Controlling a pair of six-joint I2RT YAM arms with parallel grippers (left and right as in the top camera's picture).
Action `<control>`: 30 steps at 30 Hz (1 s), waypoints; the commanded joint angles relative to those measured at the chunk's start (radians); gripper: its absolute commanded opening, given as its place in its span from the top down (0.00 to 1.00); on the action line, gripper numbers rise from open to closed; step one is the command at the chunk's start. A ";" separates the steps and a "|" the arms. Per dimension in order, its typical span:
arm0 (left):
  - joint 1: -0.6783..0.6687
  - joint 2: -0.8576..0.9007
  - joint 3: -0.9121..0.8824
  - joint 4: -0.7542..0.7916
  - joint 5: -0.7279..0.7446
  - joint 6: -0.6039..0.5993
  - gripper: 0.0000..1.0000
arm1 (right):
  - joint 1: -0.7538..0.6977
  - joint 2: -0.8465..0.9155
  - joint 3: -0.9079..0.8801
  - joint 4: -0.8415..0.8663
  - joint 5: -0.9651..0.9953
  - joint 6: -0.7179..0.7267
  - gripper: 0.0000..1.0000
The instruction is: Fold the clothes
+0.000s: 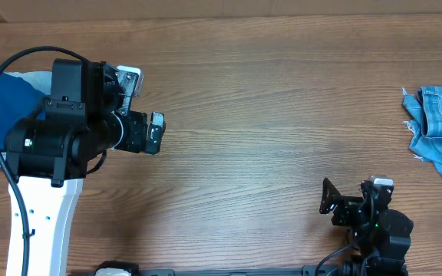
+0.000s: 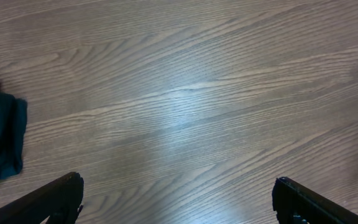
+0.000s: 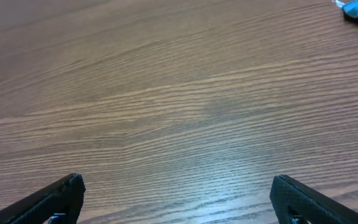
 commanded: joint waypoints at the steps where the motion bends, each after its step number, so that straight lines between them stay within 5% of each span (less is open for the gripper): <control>1: -0.006 -0.002 -0.004 0.001 -0.003 0.016 0.00 | 0.005 -0.011 -0.019 0.004 0.012 0.000 0.00; 11: -0.006 -0.002 -0.004 0.000 -0.003 0.016 0.00 | 0.005 -0.011 -0.019 0.004 0.012 0.000 0.00; 14: -0.006 -0.007 -0.004 -0.006 -0.102 0.017 0.00 | 0.005 -0.011 -0.019 0.004 0.012 0.000 0.00; 17: -0.006 -0.061 -0.045 0.117 -0.068 0.098 0.00 | 0.005 -0.011 -0.019 0.004 0.012 0.000 0.00; 19: -0.006 -0.192 -0.245 0.421 0.097 0.268 0.00 | 0.005 -0.011 -0.019 0.004 0.012 0.000 0.00; 22: -0.006 -0.372 -0.555 0.715 0.173 0.278 0.00 | 0.005 -0.011 -0.019 0.004 0.012 0.000 0.00; 30: -0.007 -0.837 -1.211 1.039 0.202 0.277 0.00 | 0.005 -0.011 -0.019 0.004 0.012 0.000 0.00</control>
